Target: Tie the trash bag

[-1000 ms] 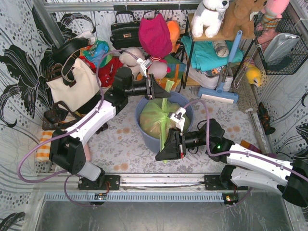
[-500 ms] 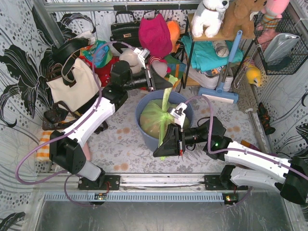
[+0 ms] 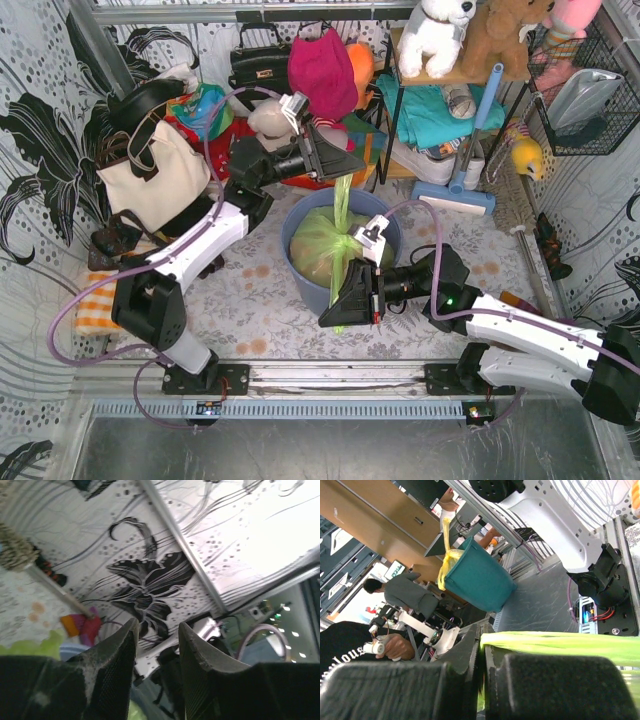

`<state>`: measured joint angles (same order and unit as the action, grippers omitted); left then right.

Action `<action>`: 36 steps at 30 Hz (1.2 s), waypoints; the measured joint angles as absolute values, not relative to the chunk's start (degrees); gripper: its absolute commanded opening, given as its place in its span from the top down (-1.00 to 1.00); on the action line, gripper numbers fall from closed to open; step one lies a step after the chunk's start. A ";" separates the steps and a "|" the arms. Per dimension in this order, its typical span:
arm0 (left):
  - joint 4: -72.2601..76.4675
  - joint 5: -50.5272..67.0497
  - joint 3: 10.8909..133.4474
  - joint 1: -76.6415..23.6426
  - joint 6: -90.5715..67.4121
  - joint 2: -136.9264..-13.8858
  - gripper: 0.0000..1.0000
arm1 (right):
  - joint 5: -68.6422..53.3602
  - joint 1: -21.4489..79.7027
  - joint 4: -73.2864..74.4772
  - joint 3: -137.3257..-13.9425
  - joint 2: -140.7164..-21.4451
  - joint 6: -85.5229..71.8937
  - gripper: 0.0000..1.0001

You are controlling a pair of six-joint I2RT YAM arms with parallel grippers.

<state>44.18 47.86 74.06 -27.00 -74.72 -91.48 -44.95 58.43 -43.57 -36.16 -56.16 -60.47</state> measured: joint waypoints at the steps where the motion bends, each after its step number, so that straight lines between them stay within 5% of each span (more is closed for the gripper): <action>1: 41.45 47.77 74.06 -27.00 -72.79 -90.94 0.03 | -44.88 58.43 -43.57 -35.99 -56.14 -60.47 0.90; 12: -4.16 34.46 77.73 -27.07 -40.88 -79.37 -0.09 | -44.71 58.43 -42.85 -35.48 -55.51 -60.40 0.87; 22: -16.14 30.44 79.83 -29.52 -32.38 -78.94 -0.14 | -44.75 58.43 -42.37 -35.57 -55.96 -60.40 0.85; 24: -16.71 30.46 79.83 -30.57 -32.05 -80.71 0.01 | -44.80 58.43 -42.19 -35.57 -56.25 -60.40 0.86; 27: -16.67 30.37 79.83 -31.51 -32.10 -83.46 0.68 | -44.86 58.43 -42.02 -35.62 -56.69 -60.42 0.88; 29: -16.71 29.98 80.12 -31.73 -32.36 -84.88 0.92 | -45.10 58.43 -41.95 -35.75 -57.08 -60.42 0.90; 36: -21.12 25.19 93.41 -31.97 -30.15 -89.56 1.00 | -46.04 58.13 -38.85 -40.73 -58.89 -60.29 1.00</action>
<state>-21.12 25.19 93.41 -31.97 -30.15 -89.56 -46.04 58.13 -38.85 -40.73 -58.89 -60.29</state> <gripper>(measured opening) 0.010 0.016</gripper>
